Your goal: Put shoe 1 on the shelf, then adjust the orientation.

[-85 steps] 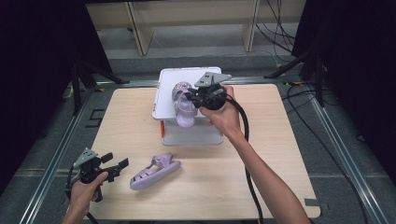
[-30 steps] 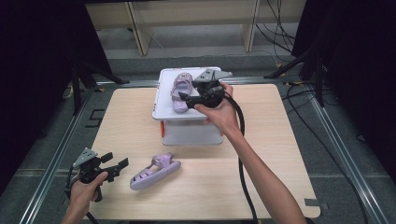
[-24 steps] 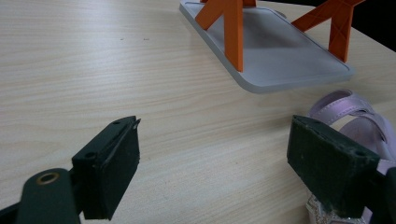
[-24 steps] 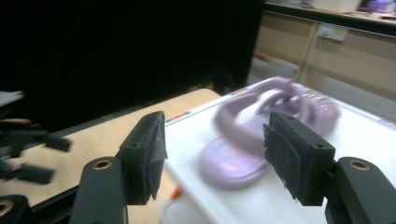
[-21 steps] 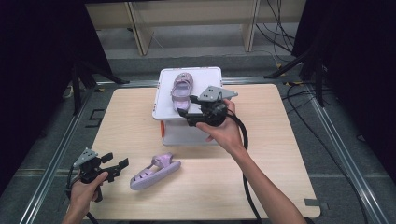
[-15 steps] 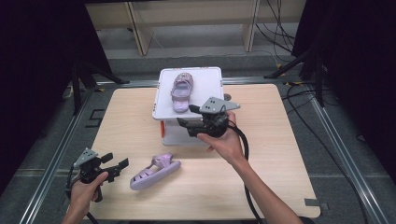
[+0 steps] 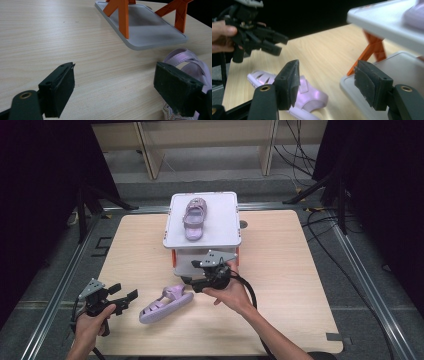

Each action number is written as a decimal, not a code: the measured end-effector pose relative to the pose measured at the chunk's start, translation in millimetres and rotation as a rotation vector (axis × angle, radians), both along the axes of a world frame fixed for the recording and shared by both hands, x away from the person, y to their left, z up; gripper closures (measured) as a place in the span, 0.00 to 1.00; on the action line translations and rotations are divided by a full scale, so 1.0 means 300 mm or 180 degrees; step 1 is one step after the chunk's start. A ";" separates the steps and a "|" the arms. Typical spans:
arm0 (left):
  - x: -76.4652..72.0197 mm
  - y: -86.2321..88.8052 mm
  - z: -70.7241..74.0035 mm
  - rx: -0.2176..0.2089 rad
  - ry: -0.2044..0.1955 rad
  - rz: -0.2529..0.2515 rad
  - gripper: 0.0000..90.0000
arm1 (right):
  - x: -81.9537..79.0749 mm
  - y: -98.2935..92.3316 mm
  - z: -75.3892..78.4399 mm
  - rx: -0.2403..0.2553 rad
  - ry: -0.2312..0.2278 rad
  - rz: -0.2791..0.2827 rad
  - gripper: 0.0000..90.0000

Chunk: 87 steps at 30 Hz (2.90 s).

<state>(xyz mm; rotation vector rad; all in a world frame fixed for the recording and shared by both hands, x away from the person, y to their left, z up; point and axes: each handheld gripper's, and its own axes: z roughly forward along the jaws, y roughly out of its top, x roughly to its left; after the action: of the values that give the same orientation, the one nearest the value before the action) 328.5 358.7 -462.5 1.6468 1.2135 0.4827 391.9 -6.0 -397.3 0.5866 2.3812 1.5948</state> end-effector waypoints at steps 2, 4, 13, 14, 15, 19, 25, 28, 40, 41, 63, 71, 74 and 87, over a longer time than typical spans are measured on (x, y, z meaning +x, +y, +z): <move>0.008 0.003 -0.002 0.0049 -0.0064 -0.0077 0.18 | 0.000 0.009 -0.020 0.0018 0.0173 0.0042 0.41; 0.015 -0.001 -0.008 -0.0023 -0.0108 -0.0121 0.18 | 0.010 0.017 -0.039 0.0018 0.0088 0.0088 0.40; 0.002 -0.006 -0.006 0.0012 0.0016 -0.0008 0.18 | 0.005 0.049 -0.083 -0.0049 0.0230 0.0177 0.40; 0.003 -0.007 -0.007 -0.0010 -0.0006 -0.0019 0.18 | 0.004 0.053 -0.086 -0.0059 0.0247 0.0170 0.40; 0.002 -0.007 -0.007 -0.0010 -0.0003 -0.0019 0.18 | 0.007 0.055 -0.088 -0.0053 0.0218 0.0204 0.40; 0.003 -0.007 -0.005 0.0004 -0.0017 -0.0022 0.18 | 0.010 0.070 -0.096 -0.0089 0.0186 0.0248 0.40; 0.003 -0.008 -0.008 -0.0015 -0.0004 -0.0015 0.18 | 0.012 0.106 -0.107 -0.0104 0.0247 0.0320 0.40; 0.013 -0.006 -0.008 0.0012 -0.0103 -0.0125 0.18 | 0.015 0.130 -0.121 -0.0112 0.0218 0.0387 0.41; 0.003 -0.009 -0.008 -0.0002 -0.0002 -0.0028 0.18 | 0.021 0.189 -0.166 -0.0222 0.0382 0.0534 0.49; 0.002 -0.009 -0.009 -0.0002 0.0004 -0.0026 0.18 | 0.024 0.192 -0.170 -0.0234 0.0390 0.0536 0.49; 0.009 -0.005 -0.007 -0.0002 -0.0101 -0.0115 0.18 | -0.120 0.046 -0.177 -0.0486 0.0341 0.0828 0.70; 0.007 -0.010 -0.010 -0.0011 -0.0065 -0.0089 0.18 | -0.151 0.027 -0.203 -0.0523 0.0310 0.0952 0.65; 0.008 -0.009 -0.009 -0.0009 -0.0073 -0.0091 0.18 | -0.161 0.032 -0.204 -0.0499 0.0285 0.1048 0.81; -0.002 -0.010 -0.004 0.0020 -0.0008 -0.0031 0.18 | -0.228 0.048 -0.186 -0.0371 0.0560 0.1010 0.79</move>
<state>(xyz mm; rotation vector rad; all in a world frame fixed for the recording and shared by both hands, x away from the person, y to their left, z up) 328.0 355.7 -463.6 1.6563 1.2029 0.4829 323.4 8.3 -453.1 0.3522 2.7925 1.5620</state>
